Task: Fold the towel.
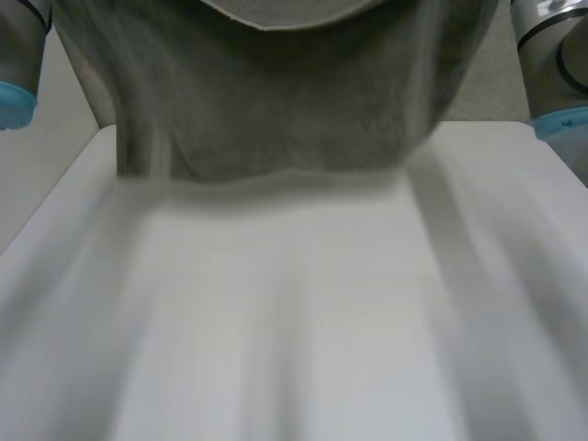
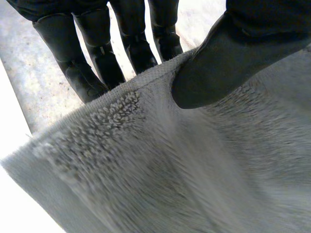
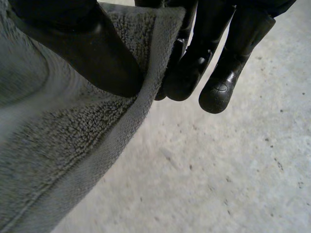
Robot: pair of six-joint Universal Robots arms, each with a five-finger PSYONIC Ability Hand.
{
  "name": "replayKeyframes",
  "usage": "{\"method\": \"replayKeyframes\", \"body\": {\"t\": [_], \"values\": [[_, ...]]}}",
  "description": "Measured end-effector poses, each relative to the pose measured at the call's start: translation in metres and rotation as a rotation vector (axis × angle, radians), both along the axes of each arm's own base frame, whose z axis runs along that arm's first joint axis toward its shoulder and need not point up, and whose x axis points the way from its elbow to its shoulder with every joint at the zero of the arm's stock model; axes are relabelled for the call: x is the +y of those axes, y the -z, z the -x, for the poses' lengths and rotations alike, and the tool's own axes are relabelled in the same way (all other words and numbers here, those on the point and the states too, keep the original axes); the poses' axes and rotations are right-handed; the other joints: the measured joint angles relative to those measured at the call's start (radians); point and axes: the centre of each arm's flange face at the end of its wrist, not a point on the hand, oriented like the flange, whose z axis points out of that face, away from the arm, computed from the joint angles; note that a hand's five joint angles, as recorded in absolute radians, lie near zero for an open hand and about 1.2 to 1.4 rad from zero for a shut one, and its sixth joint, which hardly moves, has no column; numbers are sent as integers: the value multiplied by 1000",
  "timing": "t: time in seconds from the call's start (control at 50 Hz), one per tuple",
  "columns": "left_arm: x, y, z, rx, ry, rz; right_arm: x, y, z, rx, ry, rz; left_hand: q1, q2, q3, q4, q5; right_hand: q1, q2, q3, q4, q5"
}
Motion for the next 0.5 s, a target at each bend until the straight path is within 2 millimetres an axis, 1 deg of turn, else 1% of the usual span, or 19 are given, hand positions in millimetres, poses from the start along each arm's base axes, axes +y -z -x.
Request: {"method": "replayKeyframes", "body": {"t": [0.04,0.08,0.12,0.14,0.18,0.2,0.24,0.26,0.3,0.32,0.36,0.4,0.44,0.5], "values": [[1,4,0,33,23,-27,6,1,1,-14,-29,-13,0,0,0,0,5,0,0,0,0,1],[0,19,-1,51,40,-89,12,10,0,-9,-62,-52,0,0,0,0,5,0,0,0,0,1],[-2,44,-4,50,46,-175,16,28,-1,13,-91,-116,0,0,0,0,5,0,0,0,0,1],[-2,52,-6,47,47,-198,17,34,-1,23,-98,-138,0,0,0,0,5,0,0,0,0,1],[-2,80,-12,32,48,-269,19,57,1,57,-113,-217,0,0,0,0,5,0,0,0,0,1],[-2,87,-14,28,49,-285,19,63,2,67,-116,-239,0,0,0,0,5,0,0,0,0,1],[3,119,-21,10,53,-355,19,91,7,106,-124,-334,0,0,0,0,5,0,0,0,0,1],[4,128,-23,6,55,-374,20,99,8,117,-125,-360,0,0,0,0,5,0,0,0,0,1],[12,156,-29,-11,71,-422,21,124,13,150,-129,-439,0,0,0,0,5,0,1,0,0,1],[14,163,-29,-17,78,-432,22,130,14,158,-131,-458,0,0,0,0,5,0,1,0,0,1],[26,192,-31,-43,111,-463,26,155,20,195,-134,-529,0,0,0,0,5,0,1,0,0,1],[34,207,-32,-61,128,-480,28,167,22,215,-136,-560,0,0,1,0,5,0,1,0,0,1],[48,225,-33,-100,144,-501,35,187,28,257,-139,-612,0,4,1,0,5,0,1,0,0,1],[62,238,-35,-153,147,-518,44,198,32,293,-140,-645,0,4,1,0,5,0,1,0,0,1]]}}
